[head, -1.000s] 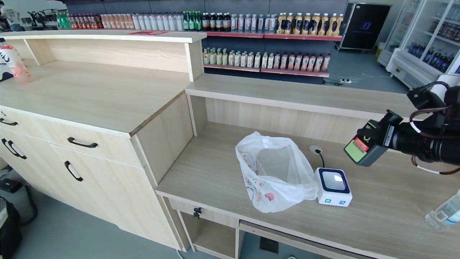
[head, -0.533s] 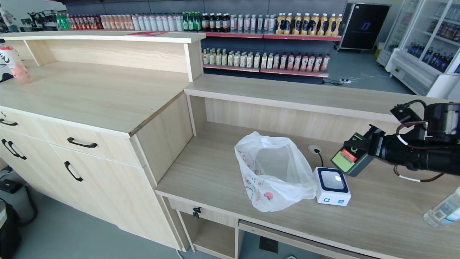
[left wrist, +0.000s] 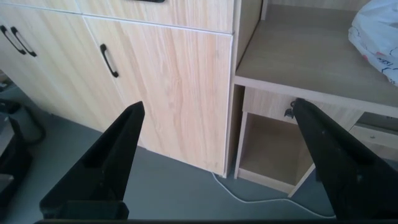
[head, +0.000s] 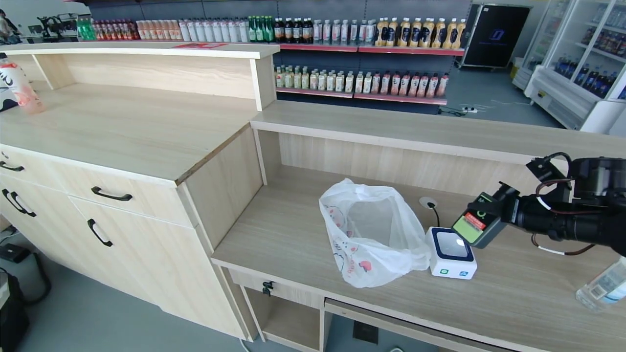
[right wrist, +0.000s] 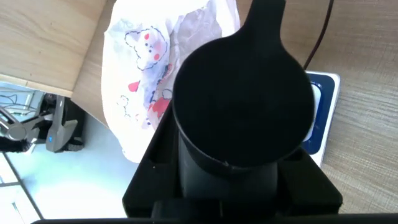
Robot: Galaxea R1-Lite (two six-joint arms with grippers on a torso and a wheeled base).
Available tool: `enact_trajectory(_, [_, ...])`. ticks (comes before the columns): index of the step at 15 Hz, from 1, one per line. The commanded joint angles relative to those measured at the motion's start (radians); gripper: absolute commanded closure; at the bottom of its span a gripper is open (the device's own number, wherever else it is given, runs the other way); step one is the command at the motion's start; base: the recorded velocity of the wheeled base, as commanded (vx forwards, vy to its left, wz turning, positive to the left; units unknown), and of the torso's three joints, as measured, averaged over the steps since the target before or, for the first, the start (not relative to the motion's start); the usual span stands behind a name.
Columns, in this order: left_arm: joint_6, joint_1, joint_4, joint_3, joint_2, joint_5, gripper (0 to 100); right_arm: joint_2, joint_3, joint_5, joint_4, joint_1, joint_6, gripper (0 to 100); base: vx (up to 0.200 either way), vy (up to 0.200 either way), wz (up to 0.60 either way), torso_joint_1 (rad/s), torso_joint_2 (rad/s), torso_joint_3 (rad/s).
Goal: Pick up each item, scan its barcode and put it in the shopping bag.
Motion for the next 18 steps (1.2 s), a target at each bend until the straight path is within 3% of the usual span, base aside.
enact_trajectory(1, [0.0, 0.0, 0.0, 0.0, 0.0, 0.0, 0, 0.033, 0.005, 0.01, -0.001, -0.012, -0.011, 100, 0.0, 0.0, 0.0, 0.0, 0.0, 0.0])
enact_trajectory(18, [0.0, 0.0, 0.0, 0.0, 0.0, 0.0, 0, 0.131, 0.012, 0.047, -0.052, -0.039, -0.129, 100, 0.0, 0.0, 0.0, 0.0, 0.0, 0.0])
